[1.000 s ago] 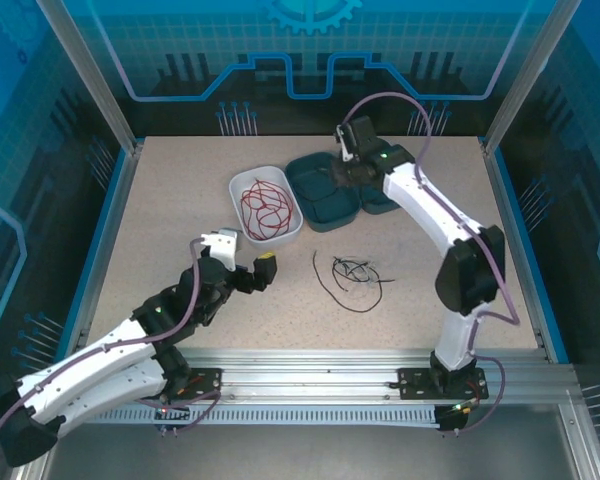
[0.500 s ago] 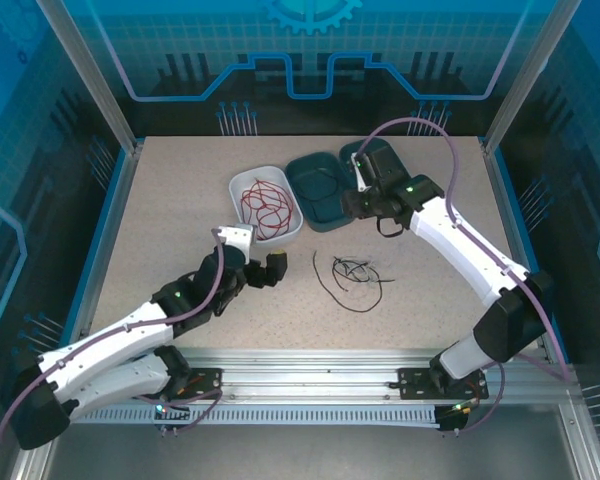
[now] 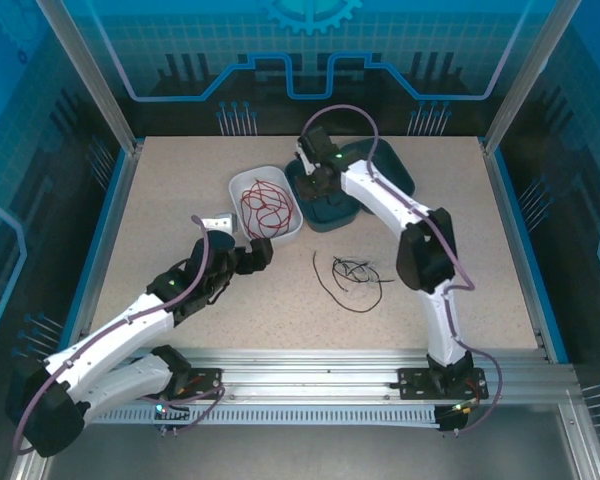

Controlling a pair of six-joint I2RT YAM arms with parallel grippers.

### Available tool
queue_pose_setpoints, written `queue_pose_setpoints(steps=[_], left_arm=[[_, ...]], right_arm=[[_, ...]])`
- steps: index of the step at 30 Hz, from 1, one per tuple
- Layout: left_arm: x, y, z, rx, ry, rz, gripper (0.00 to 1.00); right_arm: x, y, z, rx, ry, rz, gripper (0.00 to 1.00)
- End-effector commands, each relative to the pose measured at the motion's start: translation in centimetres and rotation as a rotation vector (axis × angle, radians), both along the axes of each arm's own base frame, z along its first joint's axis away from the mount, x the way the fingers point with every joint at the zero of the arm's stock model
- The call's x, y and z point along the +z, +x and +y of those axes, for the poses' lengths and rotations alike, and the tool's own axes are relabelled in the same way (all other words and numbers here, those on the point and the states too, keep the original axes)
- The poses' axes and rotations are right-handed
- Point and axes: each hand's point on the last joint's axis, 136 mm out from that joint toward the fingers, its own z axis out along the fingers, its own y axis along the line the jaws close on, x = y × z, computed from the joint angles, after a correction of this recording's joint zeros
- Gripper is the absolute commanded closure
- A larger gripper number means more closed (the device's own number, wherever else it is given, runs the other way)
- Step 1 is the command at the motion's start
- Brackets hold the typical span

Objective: Untangle the cables

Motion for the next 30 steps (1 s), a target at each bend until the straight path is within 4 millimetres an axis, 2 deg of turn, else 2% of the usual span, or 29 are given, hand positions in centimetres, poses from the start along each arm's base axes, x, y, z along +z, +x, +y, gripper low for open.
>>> queue_pose_setpoints(steps=[1,2,11,12,14,17,21,25,30], left_arm=[[-0.3,-0.4,0.2,-0.002,-0.028,0.023,0.01],[-0.5,-0.5,0.2,-0.002,-0.029,0.027,0.01],[-0.7,-0.5,0.2,-0.007,-0.038,0.033,0.01],[-0.7,-0.5,0.2,-0.007,-0.039,0.034,0.01],[-0.8,-0.5,0.2,-0.007,-0.041,0.035,0.01],[-0.9,-0.5,0.1,-0.013,-0.046,0.038,0.01],[-0.9,-0.5,0.0,-0.019,-0.055,0.038,0.01],[-0.8,-0.5,-0.3,-0.029,-0.061,0.038,0.01],[-0.9,-0.5,-0.5,-0.038,-0.06,0.041,0.01]], right_arm=[[-0.1,0.6,1.0,0.035,-0.014,0.016,0.59],[-1.3,1.1,1.2,0.034,-0.022,0.033,0.6],[-4.5,2.8,1.3,0.017,0.054,0.101,0.67],[-4.8,2.9,1.0,0.007,0.05,0.104,0.72],[-5.0,3.2,0.5,-0.015,0.054,0.104,0.86],[-4.8,3.6,-0.2,-0.047,0.072,0.094,0.96],[-5.3,4.1,-2.1,-0.134,0.126,0.138,1.0],[-7.4,4.1,-4.2,-0.216,0.097,0.211,1.0],[-9.6,3.8,-5.2,-0.24,0.051,0.249,1.0]])
